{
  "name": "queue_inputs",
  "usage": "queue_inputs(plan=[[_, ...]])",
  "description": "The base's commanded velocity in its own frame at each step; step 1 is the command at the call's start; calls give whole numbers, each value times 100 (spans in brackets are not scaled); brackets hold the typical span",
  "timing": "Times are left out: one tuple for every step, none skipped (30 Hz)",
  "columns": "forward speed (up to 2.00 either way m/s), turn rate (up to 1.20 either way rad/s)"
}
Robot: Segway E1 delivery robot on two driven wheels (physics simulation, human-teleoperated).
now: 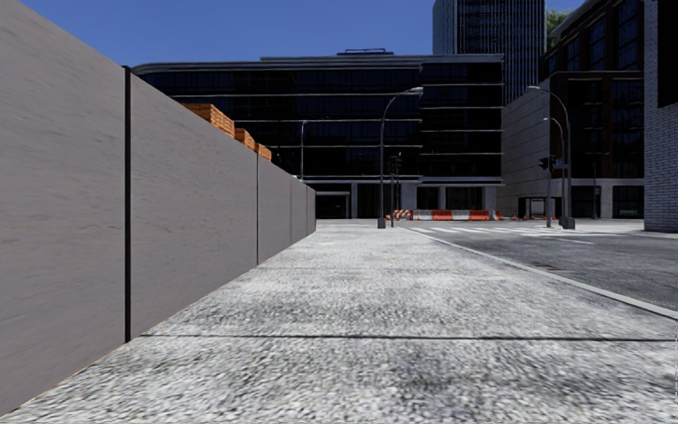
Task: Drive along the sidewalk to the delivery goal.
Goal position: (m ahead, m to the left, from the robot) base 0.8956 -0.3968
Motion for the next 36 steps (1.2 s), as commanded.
queue_inputs(plan=[[197, 0], [197, 0], [197, 0], [197, 0], [197, 0], [197, 0], [197, 0], [197, 0], [197, 0], [197, 0], [197, 0], [197, 0], [197, 0], [197, 0], [197, 0], [197, 0], [197, 0], [197, 0], [197, 0], [197, 0], [197, 0], [197, 0], [197, 0], [197, 0], [197, 0], [188, 0], [166, 0], [139, 0], [110, 0], [110, 0], [77, 0], [27, 0], [0, 0], [0, 0], [0, 0], [0, 0]])
